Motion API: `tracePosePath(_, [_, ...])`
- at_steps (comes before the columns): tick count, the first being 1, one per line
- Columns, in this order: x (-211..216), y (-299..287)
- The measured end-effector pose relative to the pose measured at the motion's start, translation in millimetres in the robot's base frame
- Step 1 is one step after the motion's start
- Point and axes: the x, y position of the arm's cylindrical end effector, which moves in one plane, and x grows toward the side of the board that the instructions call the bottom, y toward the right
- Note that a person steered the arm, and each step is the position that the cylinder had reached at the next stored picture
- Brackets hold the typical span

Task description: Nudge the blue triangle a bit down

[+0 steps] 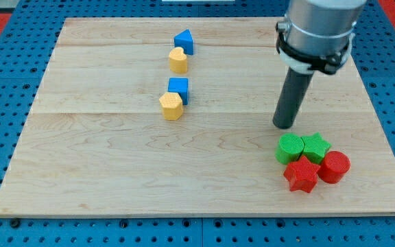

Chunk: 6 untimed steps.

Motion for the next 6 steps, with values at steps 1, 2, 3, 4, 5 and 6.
tracePosePath(1, [-24.5,-8.2])
tracePosePath(2, [-67.5,5.7])
tracePosePath(3, [-103.2,8.3])
tracePosePath(4, [-138.3,8.2])
tracePosePath(5, [-186.8,-9.4])
tracePosePath(6, [-222.7,-61.9])
